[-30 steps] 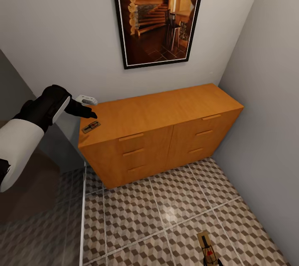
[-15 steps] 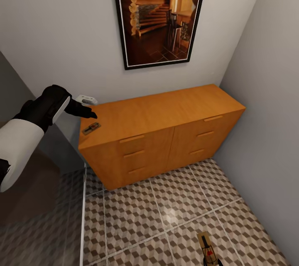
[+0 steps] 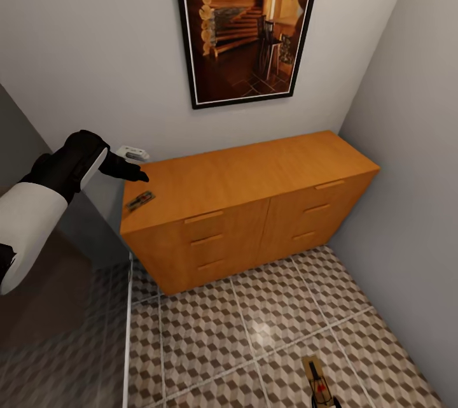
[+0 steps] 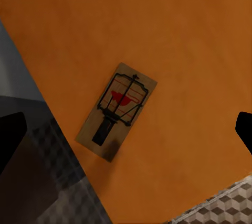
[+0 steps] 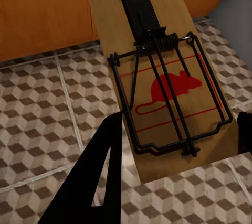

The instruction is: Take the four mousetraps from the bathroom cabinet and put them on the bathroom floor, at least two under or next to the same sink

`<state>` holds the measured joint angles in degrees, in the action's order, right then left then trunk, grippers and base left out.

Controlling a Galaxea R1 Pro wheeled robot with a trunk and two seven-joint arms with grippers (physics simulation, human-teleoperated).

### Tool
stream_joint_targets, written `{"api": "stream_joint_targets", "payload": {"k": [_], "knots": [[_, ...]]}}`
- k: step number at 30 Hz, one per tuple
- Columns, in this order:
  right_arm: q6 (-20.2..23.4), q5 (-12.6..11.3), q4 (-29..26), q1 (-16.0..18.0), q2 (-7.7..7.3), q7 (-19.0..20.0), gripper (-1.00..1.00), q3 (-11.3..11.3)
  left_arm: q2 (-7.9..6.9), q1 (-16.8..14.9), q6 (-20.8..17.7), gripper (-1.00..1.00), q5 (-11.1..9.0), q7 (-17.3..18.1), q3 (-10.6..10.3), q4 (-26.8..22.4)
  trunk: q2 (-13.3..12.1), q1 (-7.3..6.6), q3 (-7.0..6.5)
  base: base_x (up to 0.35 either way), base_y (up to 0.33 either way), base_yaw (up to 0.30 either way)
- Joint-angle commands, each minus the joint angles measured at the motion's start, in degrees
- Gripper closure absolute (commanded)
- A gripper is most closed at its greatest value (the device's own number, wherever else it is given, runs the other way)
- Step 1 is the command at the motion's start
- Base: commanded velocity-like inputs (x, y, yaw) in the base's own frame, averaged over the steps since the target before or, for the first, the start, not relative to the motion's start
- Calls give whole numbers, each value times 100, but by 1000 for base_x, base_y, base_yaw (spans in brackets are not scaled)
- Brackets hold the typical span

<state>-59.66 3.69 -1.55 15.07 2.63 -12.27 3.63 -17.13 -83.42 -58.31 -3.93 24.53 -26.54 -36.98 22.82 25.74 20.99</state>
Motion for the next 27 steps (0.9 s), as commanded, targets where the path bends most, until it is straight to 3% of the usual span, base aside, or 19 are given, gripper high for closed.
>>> {"api": "stream_joint_targets", "payload": {"k": [1,27], "knots": [[-10,27,5,5,1,-56,100,32,-10,-7,-22,-100,-38,-10,-35,-5,10,4,10,116,0,0],[-10,27,5,5,1,-56,100,32,-10,-7,-22,-100,-38,-10,-43,-8,10,4,51,14,0,0]]}}
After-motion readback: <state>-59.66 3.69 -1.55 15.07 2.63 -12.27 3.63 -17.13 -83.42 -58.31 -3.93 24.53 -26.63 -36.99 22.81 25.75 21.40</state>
